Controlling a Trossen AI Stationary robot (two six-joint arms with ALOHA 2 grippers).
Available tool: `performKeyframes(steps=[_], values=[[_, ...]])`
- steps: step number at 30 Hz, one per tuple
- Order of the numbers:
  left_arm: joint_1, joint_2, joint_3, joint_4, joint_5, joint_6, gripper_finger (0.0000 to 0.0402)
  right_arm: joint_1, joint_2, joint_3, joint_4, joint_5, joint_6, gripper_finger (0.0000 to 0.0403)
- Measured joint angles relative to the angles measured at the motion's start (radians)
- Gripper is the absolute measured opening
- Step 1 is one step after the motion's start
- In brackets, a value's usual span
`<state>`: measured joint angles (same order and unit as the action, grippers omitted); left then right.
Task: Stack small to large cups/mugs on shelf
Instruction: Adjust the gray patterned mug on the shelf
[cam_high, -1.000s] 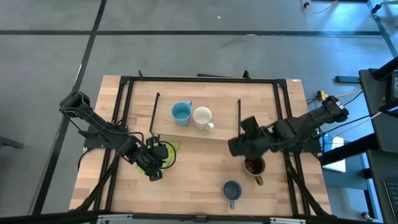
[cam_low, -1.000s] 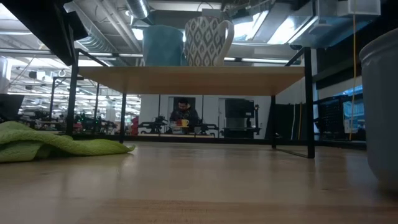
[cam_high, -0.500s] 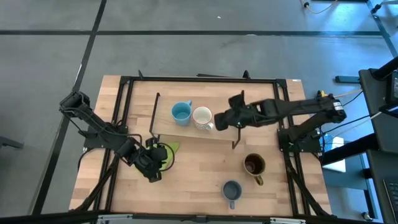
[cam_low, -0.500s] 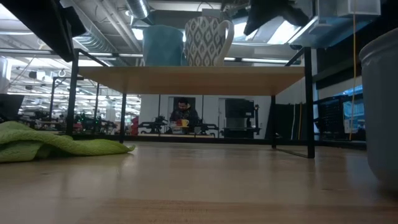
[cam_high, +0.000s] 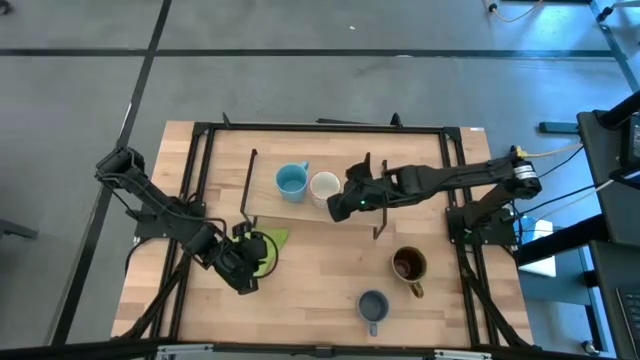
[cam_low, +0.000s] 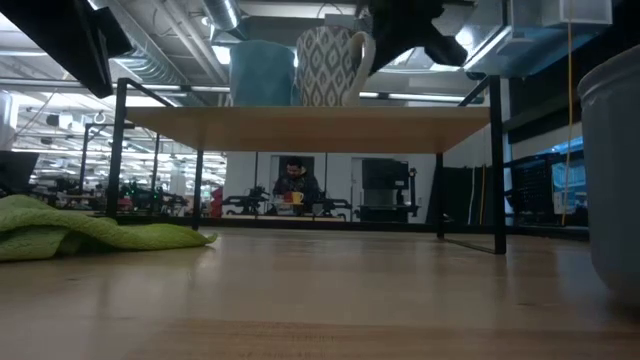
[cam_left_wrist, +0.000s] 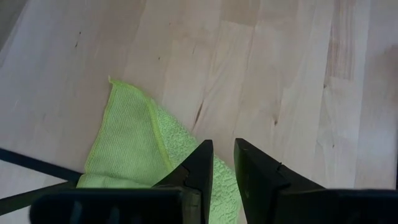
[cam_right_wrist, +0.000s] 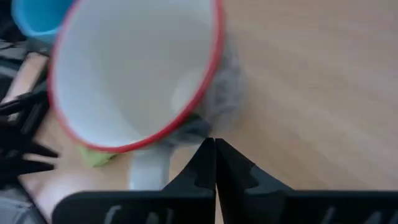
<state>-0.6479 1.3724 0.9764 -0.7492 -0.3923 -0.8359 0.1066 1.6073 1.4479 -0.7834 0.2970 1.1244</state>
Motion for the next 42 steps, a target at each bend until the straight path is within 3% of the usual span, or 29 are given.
performKeyframes(steps=[29, 36, 42], values=[[0.001, 0.000, 0.000, 0.003, -0.018, -0.004, 0.0061, 0.043, -0.002, 0.000, -0.002, -0.067, 0.023, 0.0000], [0.000, 0.000, 0.000, 0.003, -0.018, -0.020, 0.0061, 0.081, -0.003, 0.000, 0.163, -0.091, 0.033, 0.0000], [0.000, 0.000, 0.000, 0.003, -0.018, -0.020, 0.0061, 0.107, -0.003, 0.000, 0.084, -0.090, 0.081, 0.0000]])
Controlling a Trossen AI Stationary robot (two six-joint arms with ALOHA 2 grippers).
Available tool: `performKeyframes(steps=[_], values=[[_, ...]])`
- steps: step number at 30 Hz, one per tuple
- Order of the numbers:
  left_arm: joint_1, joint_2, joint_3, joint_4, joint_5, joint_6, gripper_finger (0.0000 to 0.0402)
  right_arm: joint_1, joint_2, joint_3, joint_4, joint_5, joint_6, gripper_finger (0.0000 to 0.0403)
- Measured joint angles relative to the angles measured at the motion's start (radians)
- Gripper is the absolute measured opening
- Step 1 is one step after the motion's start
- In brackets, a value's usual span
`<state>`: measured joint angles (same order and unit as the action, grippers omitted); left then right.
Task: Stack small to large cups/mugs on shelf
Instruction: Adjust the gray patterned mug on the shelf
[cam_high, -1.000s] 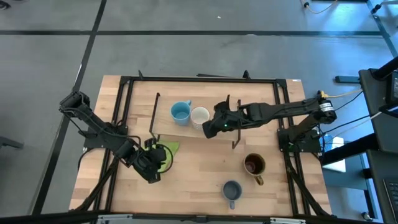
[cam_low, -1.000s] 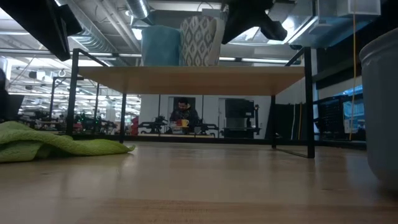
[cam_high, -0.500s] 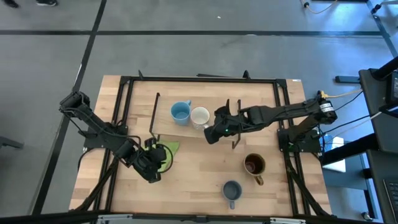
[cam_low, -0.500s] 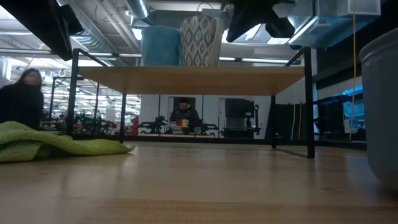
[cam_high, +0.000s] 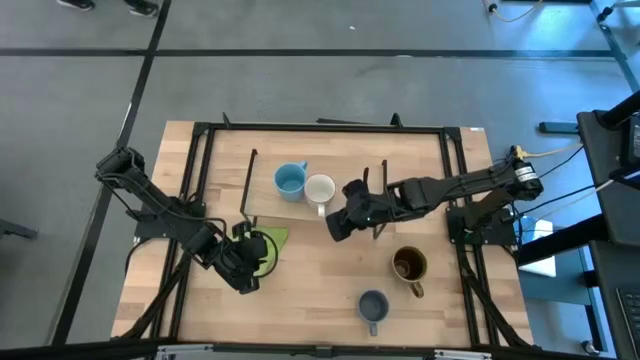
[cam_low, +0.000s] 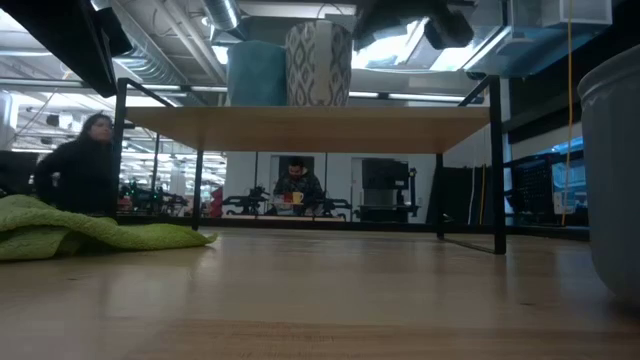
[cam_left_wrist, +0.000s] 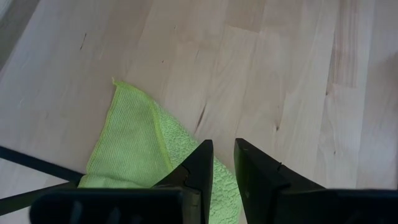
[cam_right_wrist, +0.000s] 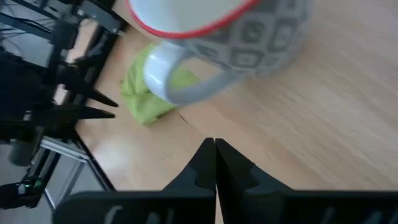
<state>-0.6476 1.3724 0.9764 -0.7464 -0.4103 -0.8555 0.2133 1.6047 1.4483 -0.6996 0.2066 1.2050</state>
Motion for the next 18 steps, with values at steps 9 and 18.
performKeyframes(steps=[9, 18], values=[[0.000, 0.000, 0.000, 0.000, -0.001, 0.001, 0.0061, 0.040, 0.000, 0.000, 0.188, 0.005, 0.018, 0.0000], [0.002, 0.000, 0.000, 0.002, -0.007, 0.013, 0.0061, 0.052, 0.027, 0.113, 0.309, 0.056, -0.205, 0.0000]])
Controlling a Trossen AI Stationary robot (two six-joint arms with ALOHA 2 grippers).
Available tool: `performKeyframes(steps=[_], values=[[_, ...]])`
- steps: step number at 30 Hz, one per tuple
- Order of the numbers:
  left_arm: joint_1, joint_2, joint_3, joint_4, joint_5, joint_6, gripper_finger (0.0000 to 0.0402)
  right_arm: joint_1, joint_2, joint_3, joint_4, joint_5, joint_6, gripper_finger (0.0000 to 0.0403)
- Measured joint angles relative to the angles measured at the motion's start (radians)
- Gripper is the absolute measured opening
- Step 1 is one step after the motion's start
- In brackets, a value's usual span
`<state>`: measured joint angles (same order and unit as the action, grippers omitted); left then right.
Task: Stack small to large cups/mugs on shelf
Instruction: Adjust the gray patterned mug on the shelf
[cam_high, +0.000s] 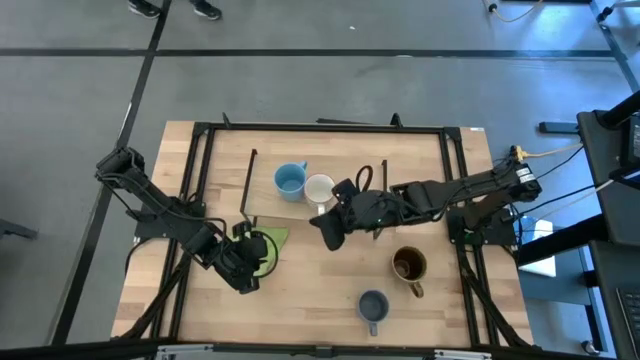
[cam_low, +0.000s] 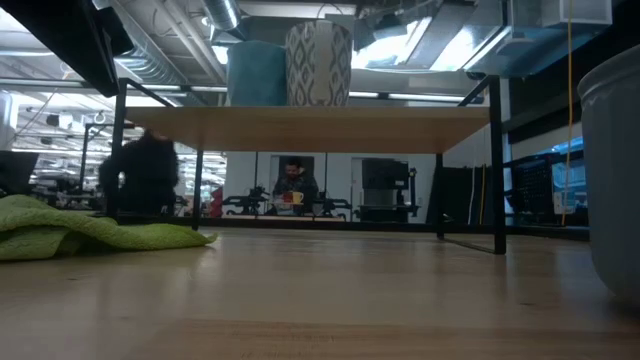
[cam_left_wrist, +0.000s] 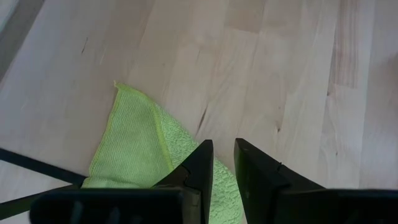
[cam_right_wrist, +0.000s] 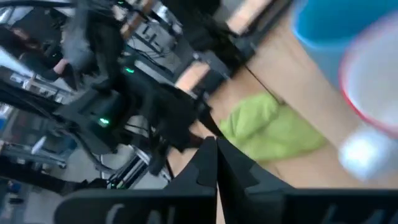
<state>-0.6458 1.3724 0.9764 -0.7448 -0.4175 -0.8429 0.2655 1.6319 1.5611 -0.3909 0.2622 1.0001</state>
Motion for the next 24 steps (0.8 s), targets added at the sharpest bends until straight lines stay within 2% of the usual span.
performKeyframes(steps=[3, 8, 13, 21, 24], values=[[0.000, 0.000, 0.000, 0.005, 0.000, 0.000, 0.0061, -0.012, 0.036, 0.095, -0.047, 0.015, -0.119, 0.0000], [0.002, 0.000, 0.000, 0.030, -0.006, 0.009, 0.0061, -0.073, 0.118, 0.273, -0.273, 0.061, -0.295, 0.0000], [0.002, 0.000, 0.000, 0.072, -0.008, 0.012, 0.0061, -0.156, 0.176, 0.408, -0.400, 0.056, -0.400, 0.0000], [0.002, 0.000, 0.000, 0.074, -0.009, 0.010, 0.0061, -0.255, 0.245, 0.452, -0.449, -0.161, -0.407, 0.0000], [0.002, 0.000, 0.000, 0.073, -0.014, 0.010, 0.0061, -0.255, 0.264, 0.450, -0.445, -0.187, -0.412, 0.0000]])
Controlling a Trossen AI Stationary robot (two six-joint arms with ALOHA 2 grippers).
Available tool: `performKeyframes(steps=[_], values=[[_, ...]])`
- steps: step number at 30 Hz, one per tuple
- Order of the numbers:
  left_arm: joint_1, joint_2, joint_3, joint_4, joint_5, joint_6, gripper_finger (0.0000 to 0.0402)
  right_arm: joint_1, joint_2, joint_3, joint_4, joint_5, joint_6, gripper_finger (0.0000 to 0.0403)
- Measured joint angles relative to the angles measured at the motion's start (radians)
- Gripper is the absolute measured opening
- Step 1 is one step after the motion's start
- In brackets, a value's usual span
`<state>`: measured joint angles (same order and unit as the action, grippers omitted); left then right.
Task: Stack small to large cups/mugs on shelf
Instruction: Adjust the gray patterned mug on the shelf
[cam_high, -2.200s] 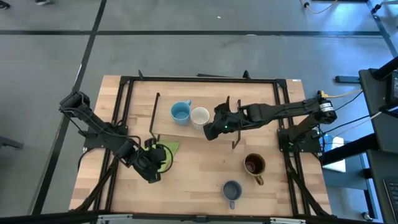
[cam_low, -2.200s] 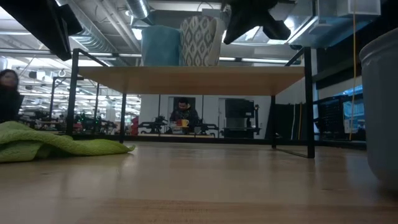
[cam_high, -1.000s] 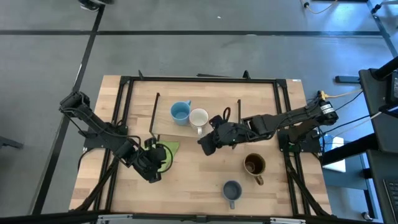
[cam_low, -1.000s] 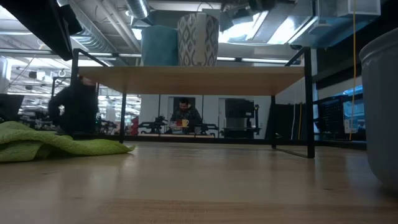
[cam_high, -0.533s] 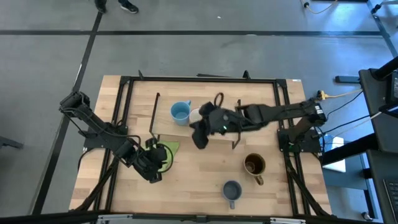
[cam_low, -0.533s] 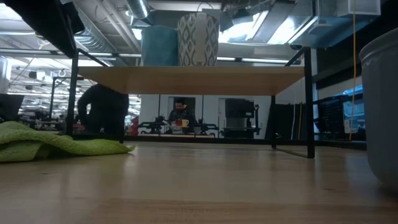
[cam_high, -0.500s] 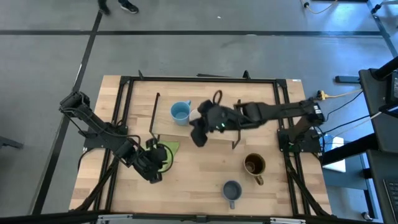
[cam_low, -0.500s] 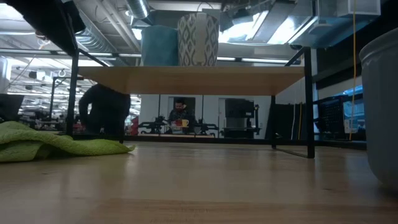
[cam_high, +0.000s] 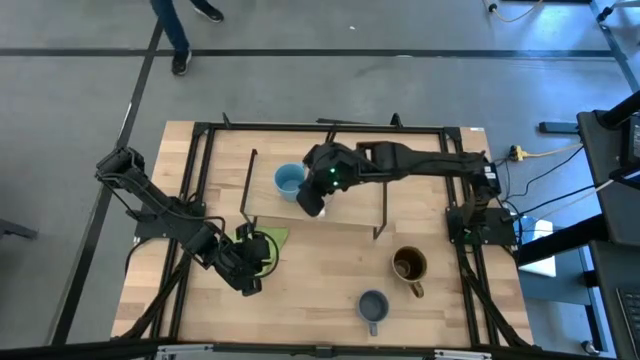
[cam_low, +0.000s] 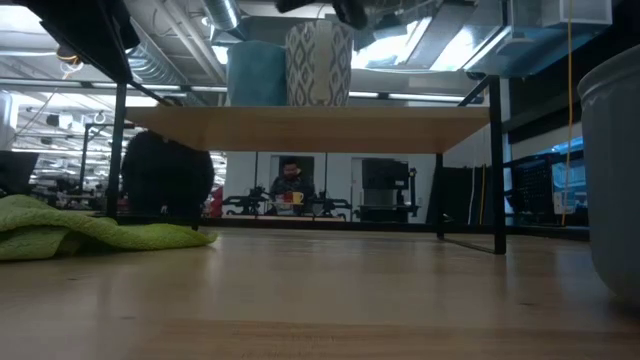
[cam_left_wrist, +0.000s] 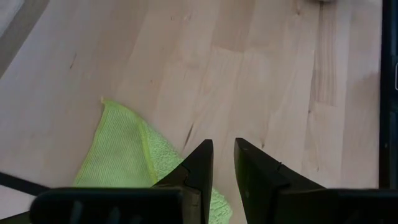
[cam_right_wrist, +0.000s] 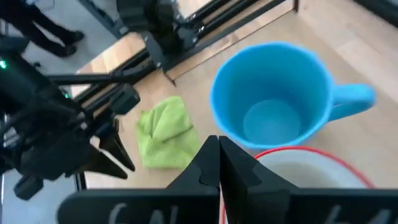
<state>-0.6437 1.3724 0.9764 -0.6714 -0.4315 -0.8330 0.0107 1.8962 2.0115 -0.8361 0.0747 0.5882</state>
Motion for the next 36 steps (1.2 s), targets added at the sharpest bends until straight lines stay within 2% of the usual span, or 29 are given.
performKeyframes(steps=[7, 21, 36], values=[[0.000, 0.000, 0.000, 0.000, -0.006, 0.002, 0.0061, -0.005, 0.010, -0.001, -0.007, -0.030, -0.062, 0.0000], [0.000, 0.000, 0.000, -0.001, -0.012, 0.005, 0.0061, -0.017, 0.010, -0.001, -0.008, 0.009, -0.294, 0.0000], [0.018, 0.000, 0.000, -0.001, -0.012, 0.005, 0.0061, -0.055, 0.009, -0.001, -0.113, 0.003, -0.305, 0.0000]])
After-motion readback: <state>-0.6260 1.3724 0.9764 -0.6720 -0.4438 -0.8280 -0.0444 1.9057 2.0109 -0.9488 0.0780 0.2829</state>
